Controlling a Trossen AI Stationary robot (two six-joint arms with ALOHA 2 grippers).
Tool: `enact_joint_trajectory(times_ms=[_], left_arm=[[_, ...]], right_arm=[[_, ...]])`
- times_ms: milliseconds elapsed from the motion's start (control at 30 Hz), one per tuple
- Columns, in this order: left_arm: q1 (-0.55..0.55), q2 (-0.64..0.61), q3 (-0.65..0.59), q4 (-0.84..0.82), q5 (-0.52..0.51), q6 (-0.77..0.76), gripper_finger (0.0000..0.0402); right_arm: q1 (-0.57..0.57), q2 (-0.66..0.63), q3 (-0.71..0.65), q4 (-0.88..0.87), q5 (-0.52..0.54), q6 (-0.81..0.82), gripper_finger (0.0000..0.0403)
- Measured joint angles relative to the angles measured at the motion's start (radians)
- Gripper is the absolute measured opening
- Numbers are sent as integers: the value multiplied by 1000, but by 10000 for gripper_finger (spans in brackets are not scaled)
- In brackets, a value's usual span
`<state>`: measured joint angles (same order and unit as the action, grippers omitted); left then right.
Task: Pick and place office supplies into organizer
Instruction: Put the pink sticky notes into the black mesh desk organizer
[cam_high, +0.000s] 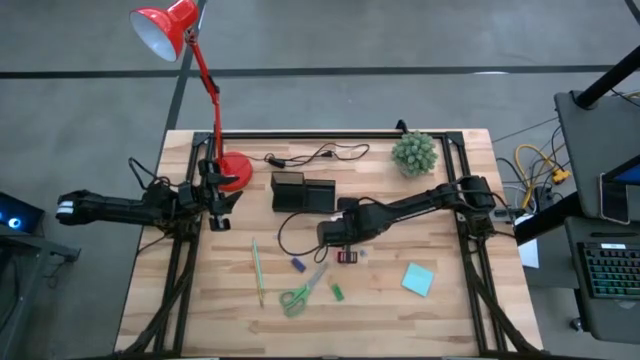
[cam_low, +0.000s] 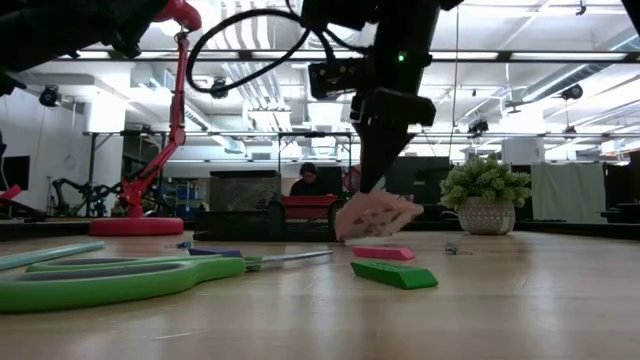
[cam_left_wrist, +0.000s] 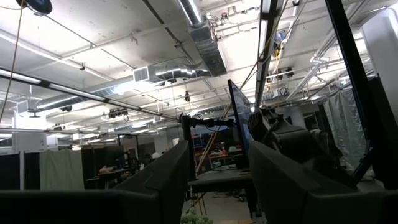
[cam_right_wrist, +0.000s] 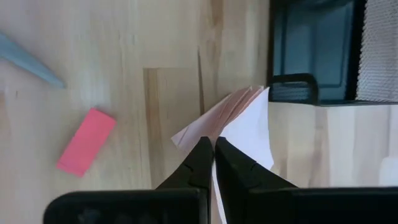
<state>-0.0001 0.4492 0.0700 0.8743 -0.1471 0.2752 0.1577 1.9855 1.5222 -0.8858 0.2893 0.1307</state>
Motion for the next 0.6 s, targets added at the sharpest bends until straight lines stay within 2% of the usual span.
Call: enact_joint_trajectory(times_ms=[600], left_arm=[[0, 0, -1, 1, 0, 0, 155]], right_arm=[[-3, -58, 62, -3, 53, 7, 8]])
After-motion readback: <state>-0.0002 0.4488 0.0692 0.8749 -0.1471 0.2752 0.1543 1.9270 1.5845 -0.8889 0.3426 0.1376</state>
